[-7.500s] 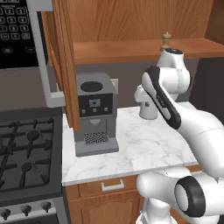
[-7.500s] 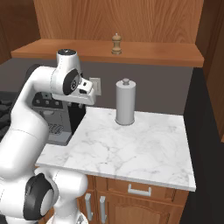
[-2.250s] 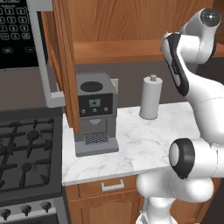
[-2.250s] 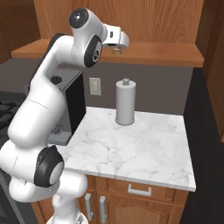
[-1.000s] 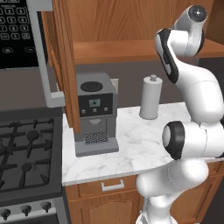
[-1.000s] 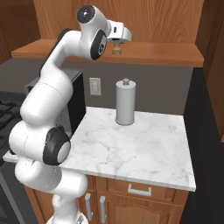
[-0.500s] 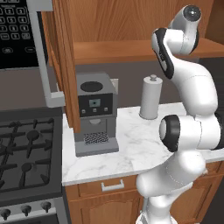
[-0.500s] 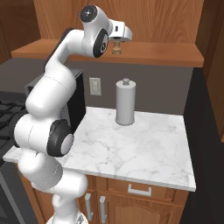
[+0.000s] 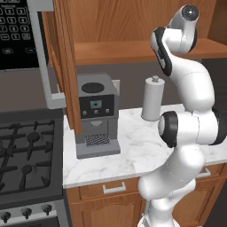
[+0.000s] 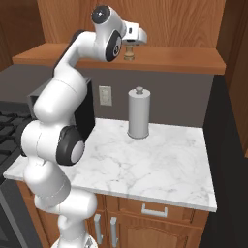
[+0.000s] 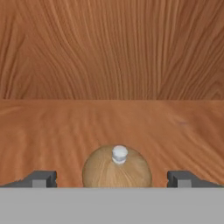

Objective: Retrieve the shaker from the cabinet and place it next the steak on a plate on the dining table.

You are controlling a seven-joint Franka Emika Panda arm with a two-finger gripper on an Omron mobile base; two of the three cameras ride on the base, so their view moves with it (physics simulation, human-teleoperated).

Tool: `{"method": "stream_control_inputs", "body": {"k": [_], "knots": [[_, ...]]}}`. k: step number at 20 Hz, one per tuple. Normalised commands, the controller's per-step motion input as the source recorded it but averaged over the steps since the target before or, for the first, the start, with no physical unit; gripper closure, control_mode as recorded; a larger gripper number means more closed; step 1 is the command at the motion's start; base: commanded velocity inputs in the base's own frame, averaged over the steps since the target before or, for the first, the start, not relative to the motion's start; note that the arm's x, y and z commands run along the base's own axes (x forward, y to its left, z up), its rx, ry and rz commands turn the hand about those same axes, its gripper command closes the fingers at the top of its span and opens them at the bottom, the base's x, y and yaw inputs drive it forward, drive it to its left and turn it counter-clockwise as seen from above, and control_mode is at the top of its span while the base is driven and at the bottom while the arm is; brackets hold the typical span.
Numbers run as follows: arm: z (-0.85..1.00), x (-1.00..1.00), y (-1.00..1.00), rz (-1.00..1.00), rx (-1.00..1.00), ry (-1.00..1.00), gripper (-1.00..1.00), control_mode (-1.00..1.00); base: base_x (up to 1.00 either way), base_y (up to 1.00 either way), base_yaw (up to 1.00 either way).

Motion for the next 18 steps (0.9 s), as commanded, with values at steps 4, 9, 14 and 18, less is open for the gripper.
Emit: {"method": "stream_control_inputs", "body": {"k": [4, 9, 14, 18], "knots": [[0.00, 0.16, -0.07, 0.00, 0.00, 0.00, -1.00, -1.00, 0.00, 0.00, 0.00], [0.00, 0.08, -0.18, 0.00, 0.00, 0.00, -1.00, -1.00, 0.00, 0.00, 0.00], [0.00, 0.01, -0.17, 0.00, 0.00, 0.00, 1.00, -1.00, 0.00, 0.00, 0.00], [-0.02, 0.00, -0.02, 0.00, 0.00, 0.00, 1.00, -1.00, 0.00, 0.00, 0.00]]}}
